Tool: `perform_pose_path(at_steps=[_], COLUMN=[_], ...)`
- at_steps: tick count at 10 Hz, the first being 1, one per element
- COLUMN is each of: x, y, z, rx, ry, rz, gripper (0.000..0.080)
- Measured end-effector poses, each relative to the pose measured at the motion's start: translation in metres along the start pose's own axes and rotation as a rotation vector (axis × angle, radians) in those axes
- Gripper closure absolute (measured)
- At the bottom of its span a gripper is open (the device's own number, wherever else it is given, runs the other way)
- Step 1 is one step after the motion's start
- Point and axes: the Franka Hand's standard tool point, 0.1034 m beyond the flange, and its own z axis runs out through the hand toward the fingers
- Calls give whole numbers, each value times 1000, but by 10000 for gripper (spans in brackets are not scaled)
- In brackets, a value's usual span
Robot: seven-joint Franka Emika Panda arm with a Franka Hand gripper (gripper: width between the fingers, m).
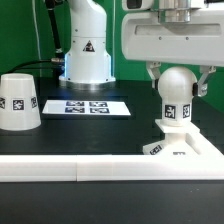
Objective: Assemble lamp
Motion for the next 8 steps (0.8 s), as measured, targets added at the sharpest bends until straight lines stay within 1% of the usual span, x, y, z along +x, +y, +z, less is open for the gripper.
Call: perform_pose_path(at_steps=[1, 2, 4, 5, 7, 8], x=[1, 1, -3, -4, -3, -3], y=[-1, -1, -1, -2, -2, -3], z=[0, 0, 1, 1, 1, 1], rx=[7, 9, 5, 8, 8, 13], ry=[-13, -18, -26, -30, -28, -25], rz=[84, 96, 144, 173, 130, 46], gripper=[219, 219, 219, 219, 118, 118])
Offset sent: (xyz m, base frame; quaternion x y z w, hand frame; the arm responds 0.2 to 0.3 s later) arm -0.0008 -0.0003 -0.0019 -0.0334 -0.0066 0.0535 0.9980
